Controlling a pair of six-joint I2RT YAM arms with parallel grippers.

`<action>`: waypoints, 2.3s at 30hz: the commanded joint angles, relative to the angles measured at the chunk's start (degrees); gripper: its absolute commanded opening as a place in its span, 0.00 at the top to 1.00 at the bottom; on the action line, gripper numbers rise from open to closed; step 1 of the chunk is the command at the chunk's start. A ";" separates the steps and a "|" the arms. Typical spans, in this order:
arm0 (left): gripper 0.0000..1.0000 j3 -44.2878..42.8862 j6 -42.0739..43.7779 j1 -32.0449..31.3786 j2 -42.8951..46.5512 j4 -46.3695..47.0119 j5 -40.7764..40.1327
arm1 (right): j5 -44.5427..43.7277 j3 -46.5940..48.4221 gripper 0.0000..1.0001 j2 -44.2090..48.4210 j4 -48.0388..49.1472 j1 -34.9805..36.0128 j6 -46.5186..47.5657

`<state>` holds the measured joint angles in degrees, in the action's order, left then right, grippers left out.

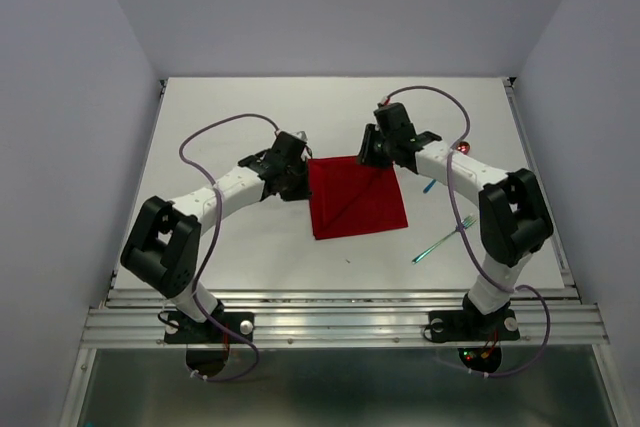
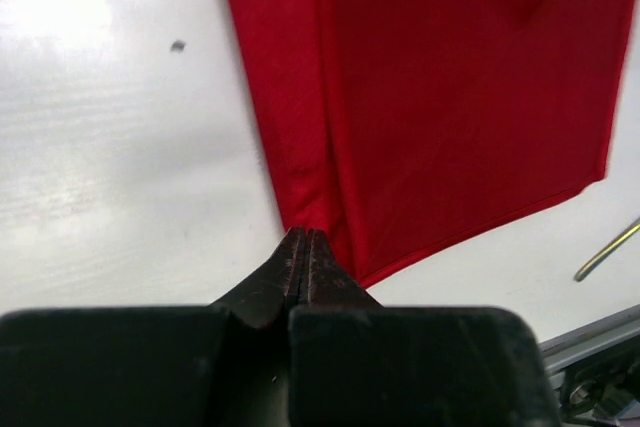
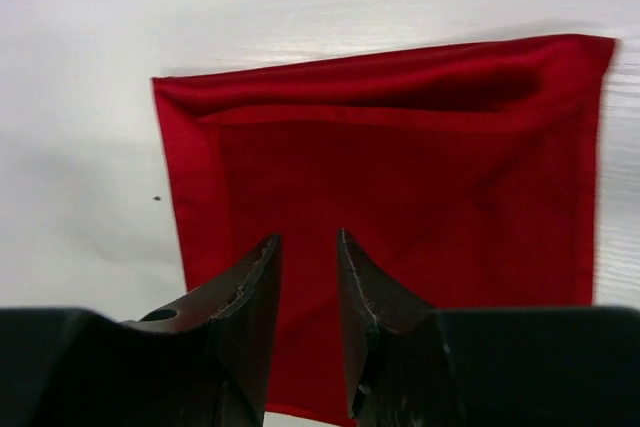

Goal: Fold the napkin into a case and place the utensils inside
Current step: Fold the top corner of the square-folded napkin at the center of the board, then smooth out the upper triangle-folded napkin at the center of the board.

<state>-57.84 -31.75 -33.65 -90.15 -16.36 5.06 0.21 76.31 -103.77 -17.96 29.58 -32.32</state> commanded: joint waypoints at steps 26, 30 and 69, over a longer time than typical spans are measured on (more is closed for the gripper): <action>0.51 -34.26 9.86 3.59 -26.21 -2.62 1.27 | -3.64 -10.31 0.66 11.04 -1.20 -4.97 1.82; 0.53 -35.58 10.30 3.68 -28.41 -3.15 1.62 | -3.72 -10.57 0.66 11.13 -1.20 -4.97 1.73; 1.00 -35.14 11.71 6.40 -26.04 -3.42 3.20 | -4.07 -7.32 0.66 7.18 -1.38 -4.97 1.99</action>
<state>-93.34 -20.58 -28.14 -120.99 -20.40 7.27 -2.92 65.87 -94.67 -19.31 24.45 -31.27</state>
